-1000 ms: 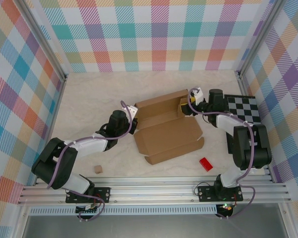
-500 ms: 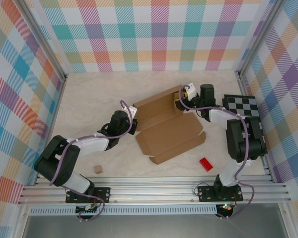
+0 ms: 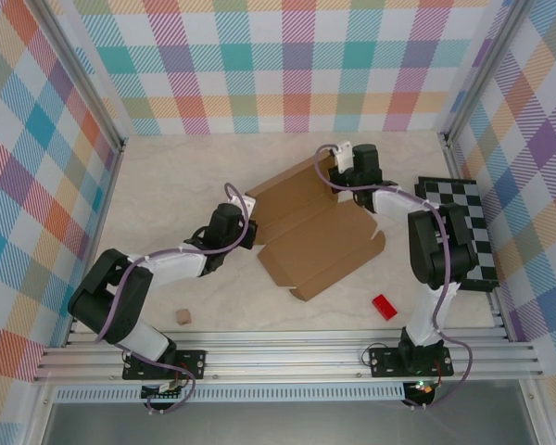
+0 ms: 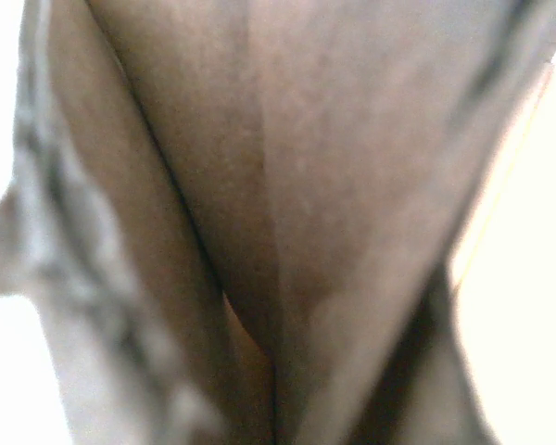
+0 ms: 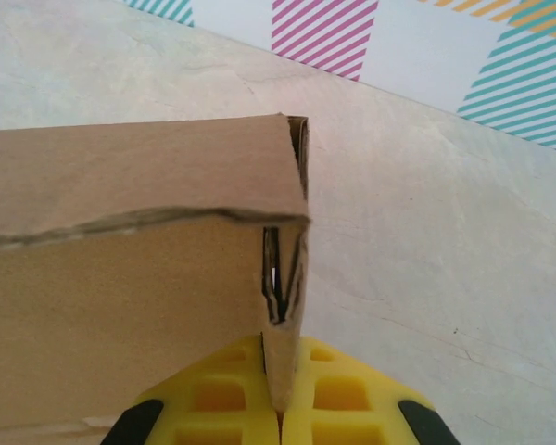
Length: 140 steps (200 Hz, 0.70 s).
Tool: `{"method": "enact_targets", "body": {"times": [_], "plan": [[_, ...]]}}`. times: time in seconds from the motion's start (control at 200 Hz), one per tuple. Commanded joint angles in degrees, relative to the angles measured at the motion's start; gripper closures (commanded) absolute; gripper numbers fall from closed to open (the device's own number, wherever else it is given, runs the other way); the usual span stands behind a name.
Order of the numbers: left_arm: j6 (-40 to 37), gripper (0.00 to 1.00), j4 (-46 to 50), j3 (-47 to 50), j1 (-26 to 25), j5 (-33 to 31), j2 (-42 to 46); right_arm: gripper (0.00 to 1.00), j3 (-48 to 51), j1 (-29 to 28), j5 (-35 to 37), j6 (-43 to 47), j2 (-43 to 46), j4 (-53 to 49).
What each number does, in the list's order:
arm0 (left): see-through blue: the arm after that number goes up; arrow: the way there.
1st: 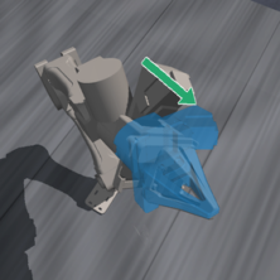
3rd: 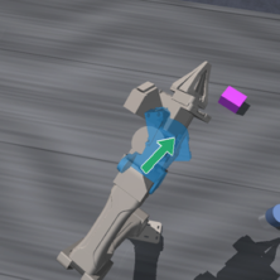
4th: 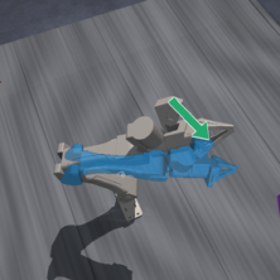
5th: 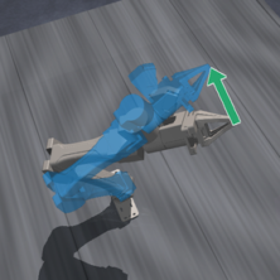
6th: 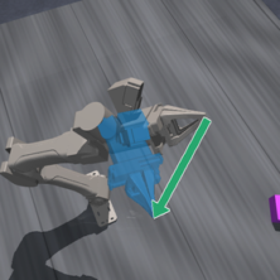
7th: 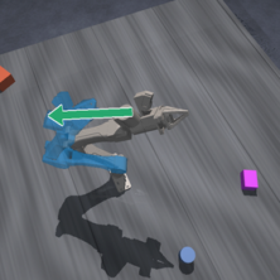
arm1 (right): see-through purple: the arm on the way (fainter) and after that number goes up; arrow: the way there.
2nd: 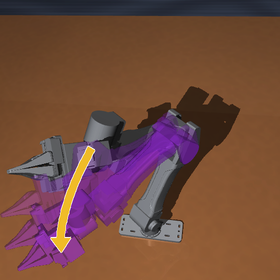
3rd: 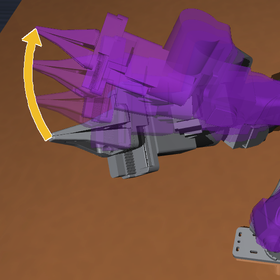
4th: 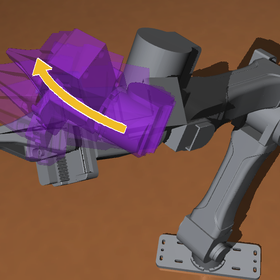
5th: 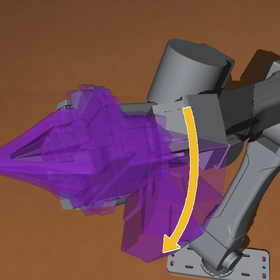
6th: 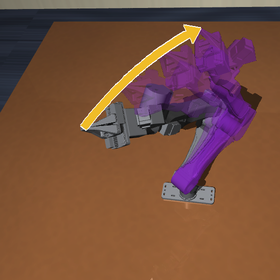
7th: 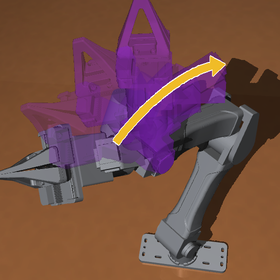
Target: Fold the paper box
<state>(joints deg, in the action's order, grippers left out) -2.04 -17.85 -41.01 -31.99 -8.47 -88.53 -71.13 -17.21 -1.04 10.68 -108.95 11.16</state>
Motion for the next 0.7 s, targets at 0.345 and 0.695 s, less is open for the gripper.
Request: {"method": "enact_targets", "body": {"times": [0.345,0.695], "plan": [[11.82,1.00,6.07,-8.23,-2.03,-17.25,-2.51,1.00,18.58,-15.47,27.33,-12.64,10.59,6.76],[17.18,1.00,-9.59,1.19,-2.03,-14.27,-3.16,1.00,31.26,-19.40,38.00,-27.89,20.14,1.32]]}}
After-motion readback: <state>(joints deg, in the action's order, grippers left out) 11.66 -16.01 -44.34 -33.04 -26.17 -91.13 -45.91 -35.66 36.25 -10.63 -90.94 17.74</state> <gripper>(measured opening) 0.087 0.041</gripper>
